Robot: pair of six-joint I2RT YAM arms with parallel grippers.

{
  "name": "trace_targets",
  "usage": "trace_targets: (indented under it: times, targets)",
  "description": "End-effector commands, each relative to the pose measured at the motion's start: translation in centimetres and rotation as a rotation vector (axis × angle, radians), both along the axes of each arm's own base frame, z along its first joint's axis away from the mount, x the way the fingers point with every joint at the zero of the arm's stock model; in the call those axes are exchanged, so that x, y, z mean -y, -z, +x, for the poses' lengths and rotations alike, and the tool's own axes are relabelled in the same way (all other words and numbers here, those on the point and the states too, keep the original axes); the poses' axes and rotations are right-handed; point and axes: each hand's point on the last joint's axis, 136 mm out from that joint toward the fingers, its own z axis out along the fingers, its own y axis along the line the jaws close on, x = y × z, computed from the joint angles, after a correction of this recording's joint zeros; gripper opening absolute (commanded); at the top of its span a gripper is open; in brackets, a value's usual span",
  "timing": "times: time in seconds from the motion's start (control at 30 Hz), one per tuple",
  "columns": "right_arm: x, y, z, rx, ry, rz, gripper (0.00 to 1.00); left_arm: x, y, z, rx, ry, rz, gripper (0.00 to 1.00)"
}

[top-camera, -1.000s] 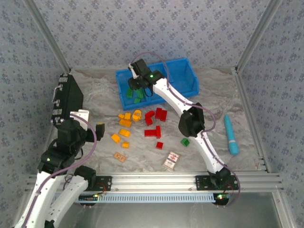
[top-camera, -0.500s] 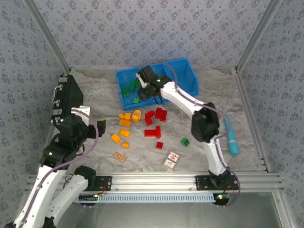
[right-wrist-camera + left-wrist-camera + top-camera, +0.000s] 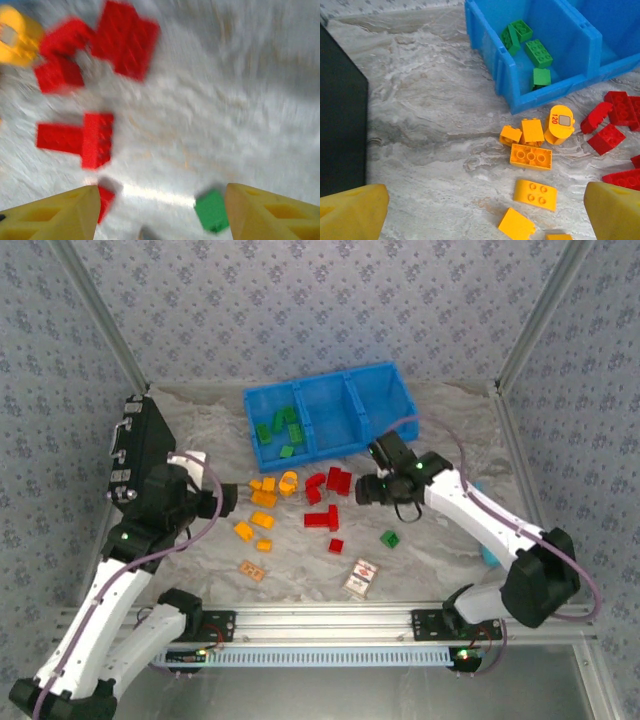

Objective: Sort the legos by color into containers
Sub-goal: Place the lego in the container, then pick up the lego from the bottom-center of the table.

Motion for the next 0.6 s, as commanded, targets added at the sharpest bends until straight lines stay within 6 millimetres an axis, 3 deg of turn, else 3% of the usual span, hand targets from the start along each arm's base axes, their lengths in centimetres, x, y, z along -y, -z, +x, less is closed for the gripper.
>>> trace_targets:
  times: [0.0,0.07,0.23,0.57]
  targets:
    - [1.2,1.5,-2.9,-0.112,0.211,0.087,0.71,1.2,-1.7,0.8,0.032,0.035,-0.06,1.0]
    - [2.7,3.1,-4.9,-0.187,0.344,0.097,0.75,1.5,-1.7,1.1,0.027,0.042,-0.068,1.0]
    - [4.0,5.8,-7.3,-0.251,0.549,0.193,0.85,2.2,-2.0,1.8,0.04,0.058,-0.089,1.0]
    - [5.1,8.4,-7.8,-0.299,0.714,0.264,0.85,2.3,-1.7,1.6,0.036,0.062,-0.095,1.0]
